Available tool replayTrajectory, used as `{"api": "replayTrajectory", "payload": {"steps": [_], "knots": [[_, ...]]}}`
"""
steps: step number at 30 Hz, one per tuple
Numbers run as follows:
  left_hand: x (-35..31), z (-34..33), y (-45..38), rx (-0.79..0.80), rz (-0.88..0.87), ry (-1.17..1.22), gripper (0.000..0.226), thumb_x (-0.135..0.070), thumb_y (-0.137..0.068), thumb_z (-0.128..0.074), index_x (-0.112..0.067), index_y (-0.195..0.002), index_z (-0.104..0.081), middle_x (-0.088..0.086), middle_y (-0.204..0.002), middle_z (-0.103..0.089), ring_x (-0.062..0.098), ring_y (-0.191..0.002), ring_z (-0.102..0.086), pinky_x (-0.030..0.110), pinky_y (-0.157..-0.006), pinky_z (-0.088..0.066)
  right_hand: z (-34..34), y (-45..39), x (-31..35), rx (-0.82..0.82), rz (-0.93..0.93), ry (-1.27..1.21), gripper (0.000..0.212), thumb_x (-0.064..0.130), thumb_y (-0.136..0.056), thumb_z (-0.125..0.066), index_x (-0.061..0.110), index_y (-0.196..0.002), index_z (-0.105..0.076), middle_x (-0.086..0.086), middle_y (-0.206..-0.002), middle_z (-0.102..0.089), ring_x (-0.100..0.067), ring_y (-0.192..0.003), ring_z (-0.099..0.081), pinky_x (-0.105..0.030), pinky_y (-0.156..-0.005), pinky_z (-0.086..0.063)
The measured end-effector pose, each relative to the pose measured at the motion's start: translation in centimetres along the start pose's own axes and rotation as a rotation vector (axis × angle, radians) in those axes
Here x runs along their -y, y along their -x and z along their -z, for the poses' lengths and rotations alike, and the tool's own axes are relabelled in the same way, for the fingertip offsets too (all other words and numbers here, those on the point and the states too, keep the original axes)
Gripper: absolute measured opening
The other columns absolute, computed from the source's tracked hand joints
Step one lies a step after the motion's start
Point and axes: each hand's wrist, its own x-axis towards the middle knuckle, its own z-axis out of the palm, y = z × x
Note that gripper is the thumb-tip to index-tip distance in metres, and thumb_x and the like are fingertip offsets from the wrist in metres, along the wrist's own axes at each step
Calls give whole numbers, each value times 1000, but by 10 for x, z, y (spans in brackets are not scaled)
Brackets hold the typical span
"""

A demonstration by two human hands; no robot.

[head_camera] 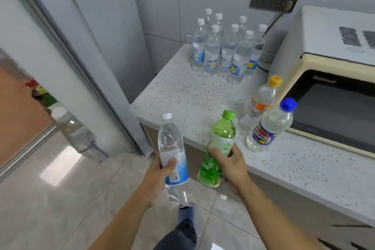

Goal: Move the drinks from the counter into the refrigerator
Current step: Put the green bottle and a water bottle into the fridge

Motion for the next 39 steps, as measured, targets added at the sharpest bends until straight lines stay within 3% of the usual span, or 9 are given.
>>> {"api": "replayTrajectory", "payload": {"steps": [3,7,10,14,18,22,25,30,39], "knots": [[24,9,48,-78,89,195,52,-37,-83,-61,-13,-129,-59,14,-113,-73,29,-98,-72,37,-75,-59,-12,34,-16,63,-127,-86,44,49,-64,-81,21,-96,-72,-4,-84,-75,-17,-74,-72,-29,-63,-56],[49,36,107,-189,176,275,50,-47,-80,-59,-9,-112,-67,18,-97,-74,27,-80,-73,36,-65,-60,-37,76,-42,156,-228,-105,13,35,-83,-78,27,-92,-73,-6,-87,-76,-20,-77,-72,-32,-67,-58],[62,64,140,-280,180,291,49,-47,-80,-59,-11,-112,-68,19,-98,-74,28,-79,-73,36,-64,-60,-60,102,-59,200,-279,-89,17,28,-91,-70,18,-104,-68,-6,-87,-74,-22,-79,-71,-33,-68,-58],[70,104,172,-369,176,383,33,-46,-79,-61,-24,-96,-78,17,-95,-74,29,-77,-72,40,-68,-61,-105,130,-74,290,-332,-48,18,25,-93,-67,16,-108,-66,-4,-86,-74,-20,-80,-70,-33,-69,-57],[72,155,199,-459,173,440,44,-47,-79,-62,-13,-102,-74,21,-95,-70,34,-79,-68,45,-77,-56,-165,149,-86,370,-336,23,18,28,-93,-68,19,-108,-66,-5,-90,-74,-19,-82,-72,-34,-71,-57],[71,227,227,-502,171,505,64,-47,-79,-63,-3,-126,-59,25,-101,-66,36,-83,-66,43,-71,-58,-245,166,-95,433,-317,89,19,29,-91,-70,21,-108,-66,-7,-95,-75,-20,-85,-72,-34,-73,-57],[66,289,244,-560,106,476,64,-48,-75,-68,-6,-123,-61,21,-100,-72,35,-83,-71,42,-70,-59,-316,182,-103,474,-292,126,18,30,-91,-70,21,-106,-67,-7,-94,-75,-21,-85,-72,-36,-75,-59],[51,383,258,-691,17,418,67,-43,-72,-80,-14,-129,-59,22,-118,-68,42,-109,-65,59,-98,-50,-420,198,-107,523,-231,152,14,29,-91,-70,21,-103,-67,-3,-90,-75,-18,-83,-72,-37,-75,-59],[8,502,205,-740,-57,443,35,-34,-90,-67,-20,-121,-60,13,-104,-74,31,-90,-74,41,-72,-61,-537,157,-106,510,-229,133,15,33,-90,-71,27,-103,-67,1,-91,-76,-15,-84,-74,-28,-69,-58]]}}
